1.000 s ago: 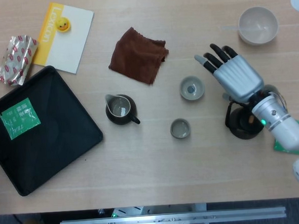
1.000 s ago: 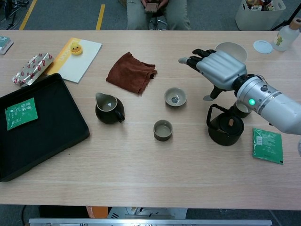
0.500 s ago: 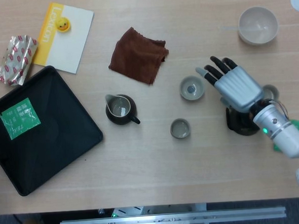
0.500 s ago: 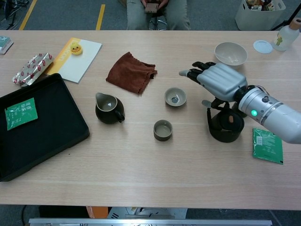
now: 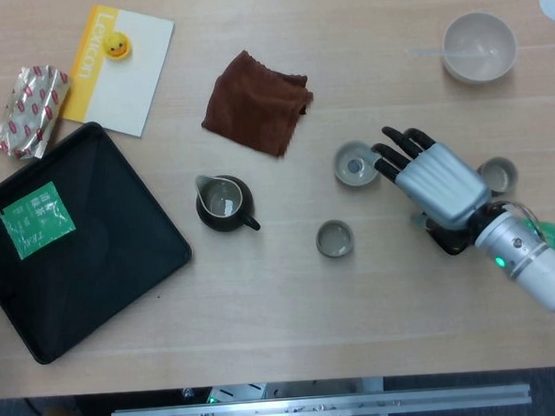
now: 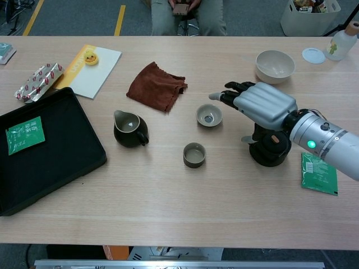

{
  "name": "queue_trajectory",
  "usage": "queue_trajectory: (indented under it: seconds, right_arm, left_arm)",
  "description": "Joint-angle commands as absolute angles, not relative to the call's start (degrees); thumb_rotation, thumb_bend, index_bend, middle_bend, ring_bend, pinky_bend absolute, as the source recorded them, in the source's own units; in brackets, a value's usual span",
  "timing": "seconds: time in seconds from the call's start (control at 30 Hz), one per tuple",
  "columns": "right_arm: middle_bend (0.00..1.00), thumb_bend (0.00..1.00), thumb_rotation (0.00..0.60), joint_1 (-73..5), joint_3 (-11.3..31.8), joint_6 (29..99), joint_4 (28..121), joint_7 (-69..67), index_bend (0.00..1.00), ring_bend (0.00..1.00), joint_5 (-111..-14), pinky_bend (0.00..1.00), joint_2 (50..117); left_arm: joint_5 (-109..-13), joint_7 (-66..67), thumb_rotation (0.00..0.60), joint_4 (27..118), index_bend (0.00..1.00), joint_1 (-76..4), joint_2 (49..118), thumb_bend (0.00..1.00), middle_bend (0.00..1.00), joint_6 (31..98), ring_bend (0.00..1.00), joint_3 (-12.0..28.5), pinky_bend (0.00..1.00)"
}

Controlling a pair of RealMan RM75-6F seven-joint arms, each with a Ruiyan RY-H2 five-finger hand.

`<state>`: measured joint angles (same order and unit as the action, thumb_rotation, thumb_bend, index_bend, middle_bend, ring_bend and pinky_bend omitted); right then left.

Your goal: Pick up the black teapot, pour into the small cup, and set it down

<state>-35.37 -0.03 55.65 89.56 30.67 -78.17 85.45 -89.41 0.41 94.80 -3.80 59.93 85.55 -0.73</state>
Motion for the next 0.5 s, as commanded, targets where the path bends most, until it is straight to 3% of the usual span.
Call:
queue_trajectory:
  seconds: [0.03, 0.5]
  right_arm:
    - [0.18, 0.00, 0.600, -34.81, -0.66, 56.63, 91.09, 29.55, 0.09, 0.00, -79.62, 0.17, 84.09]
    - [0.18, 0.00, 0.600, -34.46, -3.68, 56.43, 94.70, 29.02, 0.09, 0.00, -85.13, 0.17, 84.28]
  left_arm:
    - [-89.48, 0.45, 0.600, 94.85, 0.16, -3.80, 59.92, 0.40, 0.24, 85.55, 0.20, -0.75, 0.25]
    - [-90.01, 0.14, 0.600, 95.10, 0.16, -2.94, 59.44, 0.40, 0.24, 86.85, 0.20, -1.04, 0.25]
